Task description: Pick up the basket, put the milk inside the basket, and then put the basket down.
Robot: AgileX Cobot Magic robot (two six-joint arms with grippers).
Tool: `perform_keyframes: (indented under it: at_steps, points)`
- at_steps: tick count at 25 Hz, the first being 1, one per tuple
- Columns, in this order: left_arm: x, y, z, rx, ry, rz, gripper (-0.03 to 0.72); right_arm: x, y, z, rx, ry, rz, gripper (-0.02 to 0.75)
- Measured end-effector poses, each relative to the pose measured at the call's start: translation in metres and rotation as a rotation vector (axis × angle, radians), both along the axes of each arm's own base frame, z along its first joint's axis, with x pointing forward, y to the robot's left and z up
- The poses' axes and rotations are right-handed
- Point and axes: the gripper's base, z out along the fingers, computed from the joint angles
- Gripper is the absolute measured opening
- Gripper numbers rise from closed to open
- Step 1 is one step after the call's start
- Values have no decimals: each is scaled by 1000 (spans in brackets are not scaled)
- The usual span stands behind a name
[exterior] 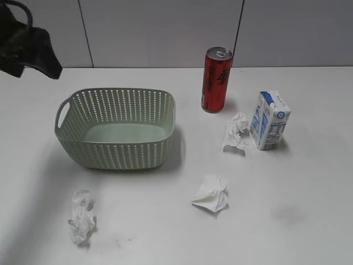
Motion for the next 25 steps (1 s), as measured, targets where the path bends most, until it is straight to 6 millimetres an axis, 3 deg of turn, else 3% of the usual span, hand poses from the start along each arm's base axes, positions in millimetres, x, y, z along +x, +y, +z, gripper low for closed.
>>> perform_keyframes:
  at_steps: [9, 14, 17, 22, 25]
  points:
    - [41, -8, -91, 36, 170, 26, 599, 0, 0, 0, 0, 0, 0, 552]
    - [49, -10, -121, 24, 216, 51, 564, 0, 0, 0, 0, 0, 0, 552]
    - [52, -12, -122, 1, 203, 70, 436, 0, 0, 0, 1, 0, 0, 552]
    - [54, -13, -121, -20, 185, 91, 68, 0, 0, 0, 1, 0, 0, 552]
    - [54, -13, -121, -30, 197, 122, -9, 0, 0, 0, 1, 0, 0, 552]
